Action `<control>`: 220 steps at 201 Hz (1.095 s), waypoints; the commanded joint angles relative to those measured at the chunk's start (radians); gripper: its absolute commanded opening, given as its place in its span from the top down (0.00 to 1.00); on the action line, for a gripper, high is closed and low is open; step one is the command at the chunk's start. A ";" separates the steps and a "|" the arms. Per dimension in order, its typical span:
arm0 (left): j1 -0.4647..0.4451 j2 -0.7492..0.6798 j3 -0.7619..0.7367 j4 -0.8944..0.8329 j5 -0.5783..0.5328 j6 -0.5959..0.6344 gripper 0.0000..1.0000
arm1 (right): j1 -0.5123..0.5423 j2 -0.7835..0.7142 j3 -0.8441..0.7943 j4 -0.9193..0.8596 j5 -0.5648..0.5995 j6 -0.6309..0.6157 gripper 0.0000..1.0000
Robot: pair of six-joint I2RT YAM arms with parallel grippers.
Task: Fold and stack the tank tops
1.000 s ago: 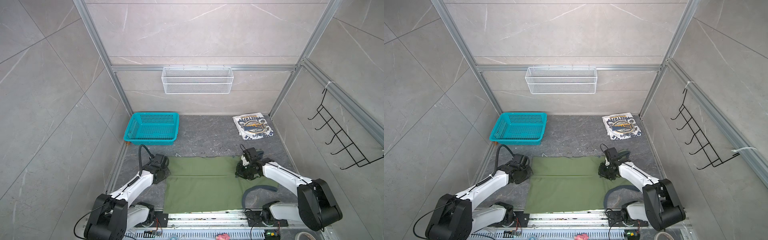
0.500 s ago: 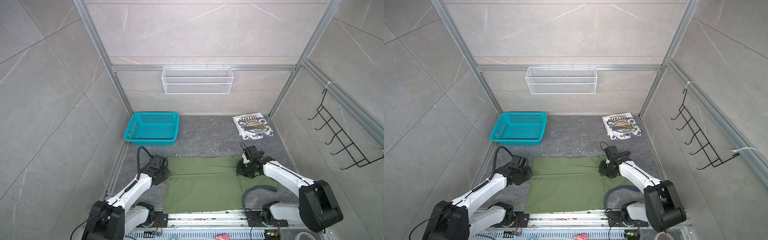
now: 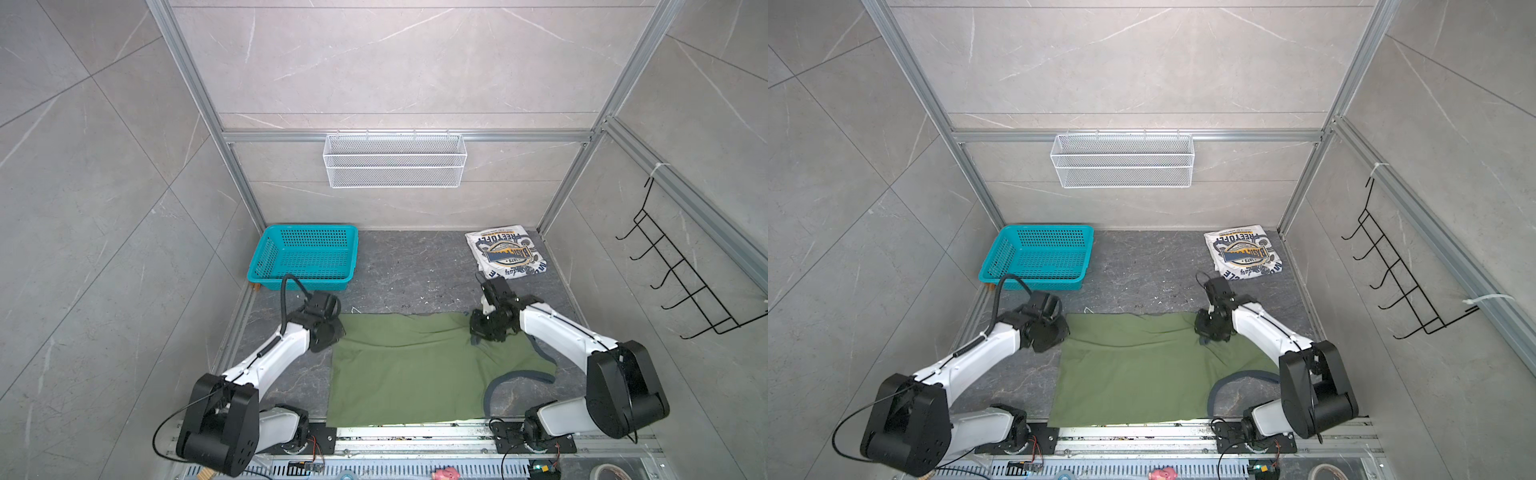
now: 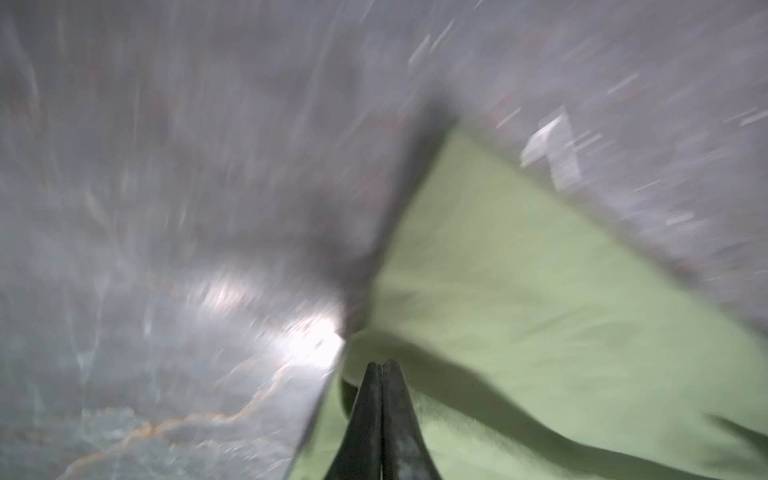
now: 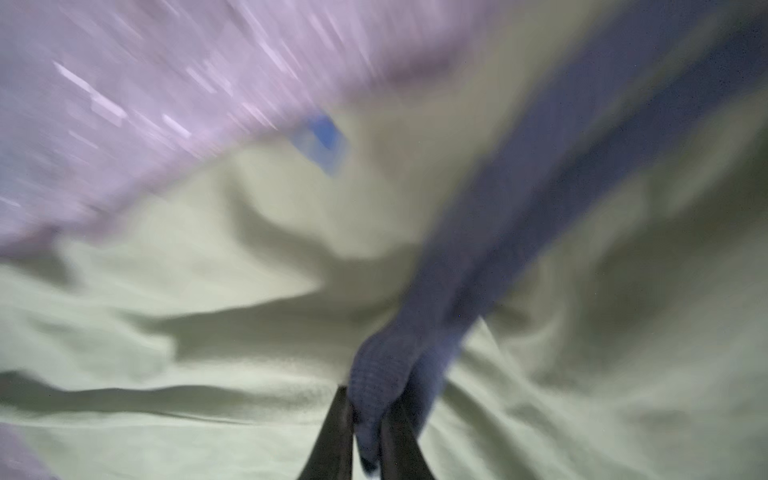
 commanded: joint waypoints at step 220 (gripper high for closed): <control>0.013 -0.102 -0.281 0.085 0.012 -0.008 0.97 | -0.023 -0.155 -0.338 0.127 -0.075 0.013 0.79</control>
